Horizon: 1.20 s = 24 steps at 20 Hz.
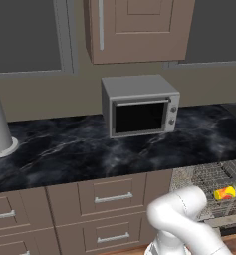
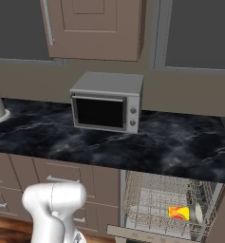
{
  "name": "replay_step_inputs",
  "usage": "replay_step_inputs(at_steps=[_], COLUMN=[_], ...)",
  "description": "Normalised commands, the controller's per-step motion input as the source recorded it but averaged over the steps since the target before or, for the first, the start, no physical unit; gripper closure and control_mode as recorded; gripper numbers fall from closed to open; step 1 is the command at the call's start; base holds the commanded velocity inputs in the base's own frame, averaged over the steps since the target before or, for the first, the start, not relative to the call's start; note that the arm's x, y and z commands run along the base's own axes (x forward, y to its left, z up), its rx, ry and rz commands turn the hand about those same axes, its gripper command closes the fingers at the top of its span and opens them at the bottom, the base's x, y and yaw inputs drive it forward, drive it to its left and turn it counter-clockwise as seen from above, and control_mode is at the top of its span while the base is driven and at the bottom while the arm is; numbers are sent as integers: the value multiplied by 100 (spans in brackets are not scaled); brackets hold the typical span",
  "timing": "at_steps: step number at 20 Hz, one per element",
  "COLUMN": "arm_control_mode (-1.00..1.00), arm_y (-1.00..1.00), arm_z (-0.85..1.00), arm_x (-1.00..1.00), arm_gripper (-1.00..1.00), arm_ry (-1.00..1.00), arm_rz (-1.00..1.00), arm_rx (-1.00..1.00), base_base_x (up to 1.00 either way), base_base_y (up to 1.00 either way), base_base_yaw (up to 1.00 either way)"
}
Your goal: Pick up the cup and bowl from the counter, place them in the dishwasher, and close the dishwasher door.
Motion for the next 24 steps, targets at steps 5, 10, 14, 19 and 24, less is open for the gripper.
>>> replay_step_inputs(at_steps=[5, 10, 14, 19, 24], arm_control_mode=[-100, -100, -100, -100, -100], arm_y=[43, 34, 16, 14, 18], arm_z=[-39, -38, -18, -26, -33], arm_x=[0, 0, 0, 4, 30], arm_gripper=[-100, -100, -100, -100, -100], arm_ry=[-3, -1, -4, -2, -1], arm_rz=[2, 0, 0, 0, 0], arm_rx=[-3, -2, 0, -1, -4], base_base_x=[0, 0, 0, 0, 0], base_base_y=[0, 0, 0, 0, 0], base_base_yaw=[0, 0, 0, 0, 0])
